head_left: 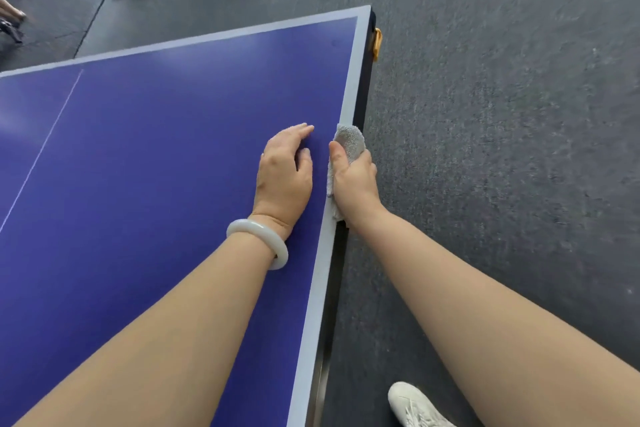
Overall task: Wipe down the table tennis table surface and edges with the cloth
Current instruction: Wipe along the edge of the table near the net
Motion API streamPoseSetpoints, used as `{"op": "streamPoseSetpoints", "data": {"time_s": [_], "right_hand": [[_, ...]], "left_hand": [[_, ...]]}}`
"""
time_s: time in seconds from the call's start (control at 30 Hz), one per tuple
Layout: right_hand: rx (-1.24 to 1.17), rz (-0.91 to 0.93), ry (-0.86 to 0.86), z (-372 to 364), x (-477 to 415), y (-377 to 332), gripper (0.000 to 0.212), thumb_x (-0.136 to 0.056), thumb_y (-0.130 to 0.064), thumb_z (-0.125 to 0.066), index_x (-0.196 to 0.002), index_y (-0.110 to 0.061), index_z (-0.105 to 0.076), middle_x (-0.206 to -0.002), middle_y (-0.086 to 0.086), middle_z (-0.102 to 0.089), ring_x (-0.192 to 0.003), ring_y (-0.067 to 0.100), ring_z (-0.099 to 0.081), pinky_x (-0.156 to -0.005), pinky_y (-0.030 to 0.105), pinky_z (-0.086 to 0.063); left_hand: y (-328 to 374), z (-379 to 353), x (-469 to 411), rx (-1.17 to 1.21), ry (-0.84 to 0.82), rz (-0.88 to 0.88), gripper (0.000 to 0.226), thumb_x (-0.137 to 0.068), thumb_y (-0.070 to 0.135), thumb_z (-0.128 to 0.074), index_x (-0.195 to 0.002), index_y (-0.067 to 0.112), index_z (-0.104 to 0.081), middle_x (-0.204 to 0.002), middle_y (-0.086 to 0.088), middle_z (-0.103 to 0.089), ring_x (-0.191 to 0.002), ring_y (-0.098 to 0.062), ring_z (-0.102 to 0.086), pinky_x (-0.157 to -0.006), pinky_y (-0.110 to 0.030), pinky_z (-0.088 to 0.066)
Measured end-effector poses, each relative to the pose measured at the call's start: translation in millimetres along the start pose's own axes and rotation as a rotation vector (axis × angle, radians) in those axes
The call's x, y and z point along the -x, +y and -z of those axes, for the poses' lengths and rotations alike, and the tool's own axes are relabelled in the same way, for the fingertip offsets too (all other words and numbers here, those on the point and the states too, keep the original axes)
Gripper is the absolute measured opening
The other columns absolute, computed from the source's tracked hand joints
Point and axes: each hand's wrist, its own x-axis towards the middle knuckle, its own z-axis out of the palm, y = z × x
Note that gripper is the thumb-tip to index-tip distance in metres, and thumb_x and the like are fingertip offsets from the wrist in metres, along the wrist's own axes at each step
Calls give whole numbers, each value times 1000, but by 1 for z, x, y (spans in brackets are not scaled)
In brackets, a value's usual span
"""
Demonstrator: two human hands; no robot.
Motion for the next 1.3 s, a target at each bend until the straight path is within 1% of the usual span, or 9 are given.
{"op": "streamPoseSetpoints", "data": {"time_s": [0.13, 0.27, 0.5, 0.6, 0.7, 0.8, 0.9, 1.17, 1.3], "right_hand": [[-26, -13, 32, -4, 4, -1, 72, -98, -56, -46, -147, -4, -31, -145, 18, -38, -129, 35, -46, -109, 45, -37], [-78, -1, 53, -5, 10, -3, 69, -99, -54, -45, -148, -8, -32, -145, 14, -38, -130, 31, -46, -109, 45, -38], [-139, 121, 61, -30, 166, 87, 75, -98, -47, -46, -158, -22, -9, -163, -4, -18, -149, 8, -18, -123, 37, -19], [-113, 135, 16, -36, 232, 127, 80, -91, -52, -43, -157, -26, -5, -164, -11, -10, -148, -5, -7, -124, 29, -11], [-80, 125, -12, -35, 212, 122, 77, -99, -37, -49, -157, -16, -1, -165, -4, -5, -148, -1, -3, -122, 21, -5], [-94, 40, -9, -27, 151, 85, 80, -101, -40, -49, -158, -10, -1, -166, 3, -8, -152, 12, -9, -124, 34, -11], [-100, 40, 40, -28, 136, 75, 79, -101, -45, -45, -158, -12, -1, -166, 1, -7, -152, 13, -8, -124, 36, -12], [-102, 119, -14, -47, 295, 169, 70, -97, -57, -37, -149, -37, 4, -163, -16, -2, -144, -14, 4, -117, 10, -1], [-58, 69, -48, -42, 253, 151, 84, -98, -48, -46, -157, -17, 5, -166, 0, -1, -151, 6, 0, -121, 21, -2]], "left_hand": [[-18, 33, 106, -239, -169, -185, 44, -95, 4, -57, -139, 8, -54, -148, -4, -48, -140, -20, -39, -117, -43, -29], [-50, 62, 202, -327, -226, -112, 53, -101, 27, -36, -153, 16, -33, -161, 3, -24, -150, -13, -17, -120, -39, -17], [-52, 47, 226, -439, -236, -35, 58, -99, 27, -18, -156, 14, -15, -165, 1, -8, -152, -16, -2, -122, -46, -11], [-54, 46, 228, -427, -238, -37, 59, -99, 27, -18, -157, 14, -14, -165, 1, -7, -152, -15, 0, -123, -47, -11], [-55, 46, 228, -435, -235, -38, 59, -99, 28, -17, -157, 14, -14, -165, 1, -7, -152, -14, 0, -123, -47, -10], [-55, 45, 228, -441, -234, -34, 60, -99, 28, -15, -157, 14, -14, -165, 2, -7, -152, -15, 0, -124, -46, -9], [-53, 46, 229, -434, -229, -28, 60, -98, 29, -14, -157, 15, -13, -165, 2, -6, -152, -14, 1, -124, -45, -8], [-53, 45, 230, -373, -182, -42, 57, -99, 25, -20, -155, 12, -22, -163, 0, -16, -152, -17, -7, -124, -45, -9], [-52, 48, 234, -263, -89, -66, 45, -103, 10, -38, -148, 5, -40, -156, -7, -34, -148, -22, -24, -122, -46, -21]]}}
